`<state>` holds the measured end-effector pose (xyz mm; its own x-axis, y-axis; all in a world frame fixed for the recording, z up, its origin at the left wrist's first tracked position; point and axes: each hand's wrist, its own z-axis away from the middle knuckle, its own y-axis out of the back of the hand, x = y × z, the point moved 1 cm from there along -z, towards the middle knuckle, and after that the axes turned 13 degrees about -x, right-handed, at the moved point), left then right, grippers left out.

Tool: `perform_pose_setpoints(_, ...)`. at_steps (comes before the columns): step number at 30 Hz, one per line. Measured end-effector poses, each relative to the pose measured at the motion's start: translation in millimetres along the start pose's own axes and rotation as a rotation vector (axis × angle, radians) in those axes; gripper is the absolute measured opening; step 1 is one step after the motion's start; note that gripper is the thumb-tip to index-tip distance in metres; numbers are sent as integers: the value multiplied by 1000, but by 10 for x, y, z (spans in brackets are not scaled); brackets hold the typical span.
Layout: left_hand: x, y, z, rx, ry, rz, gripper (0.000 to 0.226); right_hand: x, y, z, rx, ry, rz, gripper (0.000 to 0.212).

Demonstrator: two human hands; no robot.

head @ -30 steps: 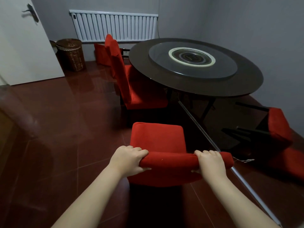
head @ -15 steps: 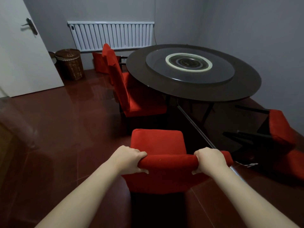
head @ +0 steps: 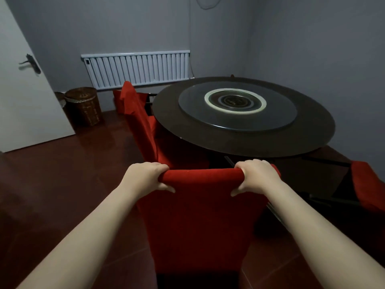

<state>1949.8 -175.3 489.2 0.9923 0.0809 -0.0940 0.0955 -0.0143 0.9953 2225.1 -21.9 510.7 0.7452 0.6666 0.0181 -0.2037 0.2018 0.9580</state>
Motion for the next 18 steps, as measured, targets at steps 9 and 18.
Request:
perform_pose_setpoints(9,-448,43,-797,82,-37,33,79,248,245,-728,154,77,-15,83)
perform_pose_setpoints(18,-940,136,-1581,23,-170,-42,84,301,550,-1402,126,7,-20,82)
